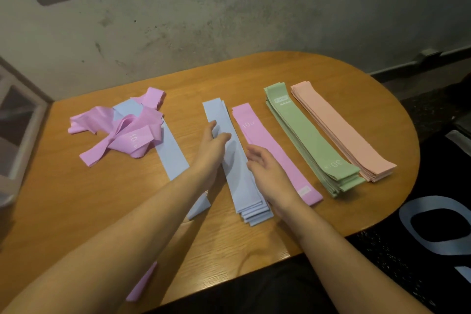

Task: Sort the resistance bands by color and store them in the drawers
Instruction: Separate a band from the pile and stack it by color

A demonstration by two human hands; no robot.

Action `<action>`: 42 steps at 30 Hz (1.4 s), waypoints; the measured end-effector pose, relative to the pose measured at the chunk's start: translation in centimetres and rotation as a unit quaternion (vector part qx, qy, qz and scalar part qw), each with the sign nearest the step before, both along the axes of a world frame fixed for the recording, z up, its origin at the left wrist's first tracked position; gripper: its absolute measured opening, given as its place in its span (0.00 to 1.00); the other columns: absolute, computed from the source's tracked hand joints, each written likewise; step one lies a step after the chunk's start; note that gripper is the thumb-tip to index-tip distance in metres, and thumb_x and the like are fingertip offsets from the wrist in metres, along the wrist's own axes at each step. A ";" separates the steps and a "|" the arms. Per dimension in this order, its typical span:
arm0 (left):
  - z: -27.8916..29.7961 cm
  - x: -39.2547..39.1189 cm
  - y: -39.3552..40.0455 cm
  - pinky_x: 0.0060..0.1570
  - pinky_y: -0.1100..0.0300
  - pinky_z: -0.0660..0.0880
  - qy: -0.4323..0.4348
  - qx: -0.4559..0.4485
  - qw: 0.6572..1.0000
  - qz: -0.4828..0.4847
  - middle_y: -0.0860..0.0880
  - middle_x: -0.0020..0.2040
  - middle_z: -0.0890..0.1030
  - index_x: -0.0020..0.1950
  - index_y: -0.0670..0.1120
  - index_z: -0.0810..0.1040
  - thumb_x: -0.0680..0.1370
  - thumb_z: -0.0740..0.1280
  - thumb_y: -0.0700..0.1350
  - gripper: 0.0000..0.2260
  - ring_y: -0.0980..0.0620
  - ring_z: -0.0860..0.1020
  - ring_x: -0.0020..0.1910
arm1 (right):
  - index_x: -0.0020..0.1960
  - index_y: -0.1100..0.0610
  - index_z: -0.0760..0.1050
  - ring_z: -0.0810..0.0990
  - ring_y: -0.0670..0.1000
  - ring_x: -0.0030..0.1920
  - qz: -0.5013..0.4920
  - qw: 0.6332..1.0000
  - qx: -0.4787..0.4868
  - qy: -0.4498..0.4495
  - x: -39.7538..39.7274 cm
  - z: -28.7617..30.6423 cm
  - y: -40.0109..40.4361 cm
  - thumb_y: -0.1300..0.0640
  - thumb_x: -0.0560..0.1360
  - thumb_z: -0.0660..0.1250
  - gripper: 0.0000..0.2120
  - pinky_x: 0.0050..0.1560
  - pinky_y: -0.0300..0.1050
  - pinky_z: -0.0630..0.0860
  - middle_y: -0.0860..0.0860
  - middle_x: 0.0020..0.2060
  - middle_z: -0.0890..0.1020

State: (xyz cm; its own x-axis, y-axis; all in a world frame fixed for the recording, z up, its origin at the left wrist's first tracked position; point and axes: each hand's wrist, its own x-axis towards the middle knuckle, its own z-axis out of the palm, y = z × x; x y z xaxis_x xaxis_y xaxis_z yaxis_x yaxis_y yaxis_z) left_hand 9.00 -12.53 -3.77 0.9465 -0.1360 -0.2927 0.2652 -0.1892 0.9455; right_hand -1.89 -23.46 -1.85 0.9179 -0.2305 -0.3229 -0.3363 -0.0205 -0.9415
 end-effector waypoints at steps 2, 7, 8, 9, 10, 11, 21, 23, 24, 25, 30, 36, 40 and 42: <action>0.2 -1.0 -0.3 0.62 0.58 0.62 -0.007 -0.004 1.000 -0.009 0.50 0.79 0.62 0.79 0.53 0.61 0.83 0.62 0.44 0.25 0.52 0.65 0.72 | 0.76 0.50 0.66 0.69 0.43 0.70 0.001 1.000 -0.003 0.000 -0.1 0.1 0.2 0.61 0.84 0.57 0.21 0.67 0.38 0.67 0.45 0.72 0.72; 1.1 -1.4 0.7 0.61 0.58 0.65 -0.007 -0.011 1.000 -0.004 0.48 0.75 0.66 0.76 0.52 0.65 0.82 0.63 0.44 0.22 0.56 0.65 0.65 | 0.74 0.48 0.67 0.69 0.46 0.73 -0.004 0.997 -0.064 -0.032 -0.1 0.4 0.4 0.59 0.83 0.59 0.20 0.70 0.46 0.71 0.44 0.72 0.72; 1.2 -1.5 1.3 0.62 0.57 0.67 -0.009 -0.009 1.000 -0.002 0.48 0.73 0.68 0.75 0.53 0.67 0.82 0.64 0.45 0.21 0.55 0.67 0.67 | 0.73 0.47 0.68 0.70 0.45 0.72 -0.006 0.995 -0.087 -0.050 -0.1 0.5 0.5 0.58 0.83 0.60 0.19 0.67 0.43 0.73 0.43 0.70 0.73; 1.2 -1.6 2.0 0.64 0.56 0.69 -0.017 -0.004 1.000 0.000 0.48 0.71 0.71 0.72 0.54 0.69 0.81 0.65 0.45 0.19 0.53 0.70 0.67 | 0.71 0.47 0.70 0.71 0.45 0.71 -0.009 0.992 -0.106 -0.069 -0.1 0.5 0.7 0.59 0.82 0.61 0.19 0.65 0.41 0.73 0.42 0.69 0.74; 1.3 -1.8 3.0 0.62 0.59 0.71 -0.033 -0.002 0.999 0.003 0.50 0.67 0.74 0.70 0.53 0.71 0.81 0.65 0.45 0.17 0.54 0.72 0.65 | 0.70 0.46 0.71 0.72 0.44 0.70 -0.009 0.989 -0.118 -0.087 -0.1 0.6 1.1 0.59 0.82 0.61 0.18 0.66 0.41 0.73 0.42 0.68 0.75; 1.5 -2.0 4.0 0.58 0.64 0.72 -0.052 -0.001 0.999 0.005 0.54 0.62 0.75 0.68 0.53 0.73 0.81 0.65 0.45 0.15 0.55 0.74 0.62 | 0.69 0.46 0.72 0.73 0.44 0.68 -0.005 0.987 -0.125 -0.101 -0.2 0.7 1.6 0.59 0.81 0.62 0.18 0.67 0.43 0.73 0.42 0.66 0.75; -0.1 -4.8 15.2 0.37 0.62 0.72 -0.169 0.084 0.979 0.077 0.50 0.44 0.80 0.52 0.53 0.77 0.79 0.62 0.37 0.11 0.57 0.76 0.34 | 0.66 0.48 0.76 0.72 0.43 0.62 0.180 0.921 -0.315 -0.145 0.0 -0.3 9.1 0.55 0.78 0.67 0.17 0.63 0.36 0.68 0.45 0.62 0.77; -0.5 -5.4 16.6 0.38 0.67 0.73 -0.186 0.114 0.973 0.080 0.49 0.44 0.80 0.52 0.52 0.78 0.79 0.64 0.36 0.11 0.60 0.77 0.36 | 0.69 0.48 0.73 0.69 0.47 0.66 0.208 0.899 -0.362 -0.131 0.1 -0.9 10.0 0.51 0.78 0.68 0.20 0.64 0.36 0.62 0.46 0.65 0.75; -0.8 -5.7 17.2 0.38 0.69 0.72 -0.191 0.121 0.971 0.079 0.48 0.45 0.80 0.52 0.52 0.78 0.80 0.64 0.37 0.10 0.60 0.77 0.36 | 0.70 0.48 0.72 0.68 0.48 0.68 0.213 0.889 -0.386 -0.122 0.2 -1.2 10.4 0.49 0.78 0.68 0.21 0.66 0.38 0.62 0.47 0.67 0.74; -1.1 -6.1 17.6 0.38 0.69 0.73 -0.196 0.126 0.970 0.072 0.48 0.46 0.80 0.52 0.52 0.78 0.80 0.65 0.37 0.10 0.60 0.77 0.37 | 0.71 0.48 0.71 0.67 0.50 0.68 0.213 0.884 -0.401 -0.110 0.2 -1.6 10.7 0.47 0.77 0.68 0.23 0.69 0.41 0.62 0.47 0.68 0.73; -3.0 -7.3 18.8 0.49 0.51 0.77 -0.274 0.175 0.945 0.024 0.58 0.48 0.79 0.51 0.53 0.77 0.77 0.63 0.41 0.08 0.54 0.78 0.46 | 0.72 0.49 0.70 0.69 0.52 0.68 0.212 0.874 -0.428 -0.086 0.0 -2.4 11.7 0.51 0.79 0.65 0.21 0.71 0.48 0.65 0.49 0.68 0.74; -2.8 -7.3 18.6 0.49 0.49 0.77 -0.266 0.177 0.947 -0.003 0.59 0.48 0.78 0.53 0.52 0.77 0.78 0.66 0.42 0.06 0.56 0.77 0.47 | 0.71 0.47 0.70 0.68 0.48 0.66 0.197 0.879 -0.424 -0.089 -0.7 -2.9 12.3 0.50 0.79 0.65 0.21 0.69 0.47 0.66 0.46 0.66 0.73; -2.6 -7.7 18.7 0.47 0.50 0.77 -0.295 0.216 0.929 -0.055 0.58 0.48 0.77 0.54 0.52 0.77 0.78 0.67 0.44 0.06 0.59 0.76 0.47 | 0.68 0.45 0.73 0.70 0.46 0.64 0.190 0.892 -0.398 -0.103 -1.2 -3.5 12.9 0.49 0.80 0.65 0.16 0.68 0.48 0.66 0.43 0.63 0.74; -2.5 -7.8 18.7 0.47 0.52 0.77 -0.313 0.236 0.917 -0.073 0.58 0.49 0.77 0.55 0.52 0.77 0.78 0.67 0.45 0.07 0.59 0.76 0.48 | 0.66 0.45 0.74 0.70 0.45 0.63 0.192 0.892 -0.394 -0.108 -1.3 -3.5 12.9 0.50 0.81 0.64 0.14 0.67 0.47 0.66 0.43 0.61 0.75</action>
State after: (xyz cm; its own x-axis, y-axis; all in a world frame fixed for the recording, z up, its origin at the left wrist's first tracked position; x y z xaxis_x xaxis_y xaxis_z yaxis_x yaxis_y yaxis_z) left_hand 1.22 6.12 -6.31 0.9308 -0.2730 0.2430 -0.3626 -0.6070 0.7071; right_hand -3.21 -10.53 -5.38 0.9993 0.0373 -0.0045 0.0263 -0.7793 -0.6261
